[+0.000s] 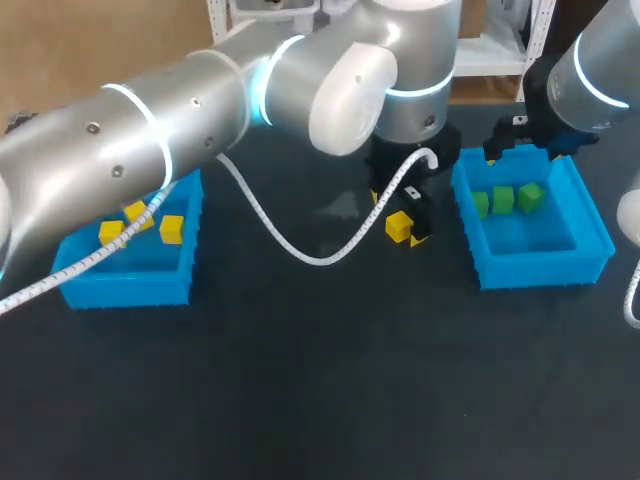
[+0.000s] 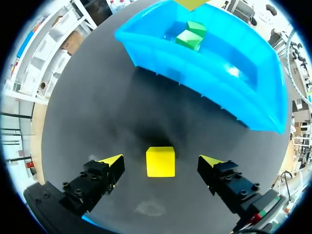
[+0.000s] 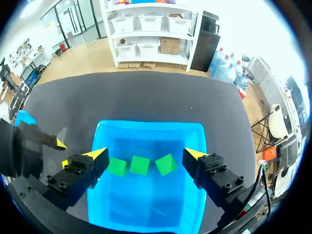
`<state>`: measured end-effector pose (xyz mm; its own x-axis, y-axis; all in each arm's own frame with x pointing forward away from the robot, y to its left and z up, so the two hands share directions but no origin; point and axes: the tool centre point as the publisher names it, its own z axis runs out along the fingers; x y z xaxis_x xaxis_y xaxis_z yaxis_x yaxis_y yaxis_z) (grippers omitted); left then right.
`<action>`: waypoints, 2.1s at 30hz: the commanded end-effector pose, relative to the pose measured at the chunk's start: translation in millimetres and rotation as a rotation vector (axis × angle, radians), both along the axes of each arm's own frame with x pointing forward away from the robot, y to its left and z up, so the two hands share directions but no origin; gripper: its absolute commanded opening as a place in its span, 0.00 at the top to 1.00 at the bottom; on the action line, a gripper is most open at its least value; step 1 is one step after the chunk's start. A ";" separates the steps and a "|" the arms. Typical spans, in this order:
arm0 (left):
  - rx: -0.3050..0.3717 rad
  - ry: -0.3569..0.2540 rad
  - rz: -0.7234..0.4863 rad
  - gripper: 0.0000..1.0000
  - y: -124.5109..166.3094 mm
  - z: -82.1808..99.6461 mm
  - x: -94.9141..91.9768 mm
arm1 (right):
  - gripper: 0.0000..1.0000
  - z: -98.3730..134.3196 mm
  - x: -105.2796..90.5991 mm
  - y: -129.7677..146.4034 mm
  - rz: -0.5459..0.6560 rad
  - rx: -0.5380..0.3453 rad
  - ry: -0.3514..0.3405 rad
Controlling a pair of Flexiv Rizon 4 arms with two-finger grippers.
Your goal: Put the green cubes in the right bin and the yellow cubes in the left bin.
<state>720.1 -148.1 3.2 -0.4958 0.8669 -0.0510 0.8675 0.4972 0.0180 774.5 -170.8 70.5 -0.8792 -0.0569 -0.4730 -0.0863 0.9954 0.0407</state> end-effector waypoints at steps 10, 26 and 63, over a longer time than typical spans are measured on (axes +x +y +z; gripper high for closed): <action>0.029 -0.003 -0.011 1.00 -5.5 -20.9 3.8 | 0.00 -0.1 -1.1 0.0 -0.002 -0.001 -0.004; 0.004 -0.069 -0.023 1.00 45.7 23.1 27.9 | 0.00 -0.1 -1.1 0.0 -0.002 -0.001 -0.004; -0.120 -0.226 0.647 1.00 368.6 104.7 -9.5 | 0.00 -0.1 -1.1 0.0 -0.002 -0.001 -0.004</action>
